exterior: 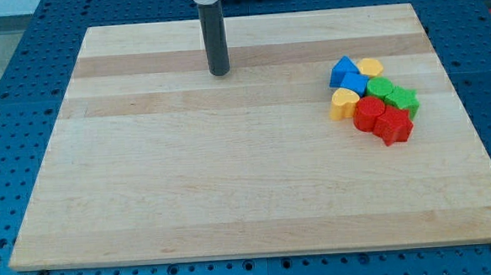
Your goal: Move the green star up a bit
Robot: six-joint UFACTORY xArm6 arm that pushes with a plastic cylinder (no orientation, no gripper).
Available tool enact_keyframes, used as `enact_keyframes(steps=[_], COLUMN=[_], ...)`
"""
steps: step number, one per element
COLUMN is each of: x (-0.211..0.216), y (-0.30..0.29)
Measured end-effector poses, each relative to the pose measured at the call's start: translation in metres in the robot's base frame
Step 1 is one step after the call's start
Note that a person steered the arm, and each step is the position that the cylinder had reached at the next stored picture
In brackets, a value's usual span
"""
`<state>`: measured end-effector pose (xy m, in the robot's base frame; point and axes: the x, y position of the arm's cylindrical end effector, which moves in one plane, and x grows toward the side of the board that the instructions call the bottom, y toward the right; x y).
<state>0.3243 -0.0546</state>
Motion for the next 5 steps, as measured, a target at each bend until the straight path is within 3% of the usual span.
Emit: enact_keyframes(steps=[1, 2, 3, 4, 5], x=[0.000, 0.062, 0.158, 0.218, 0.230], y=[0.000, 0.000, 0.035, 0.135, 0.248])
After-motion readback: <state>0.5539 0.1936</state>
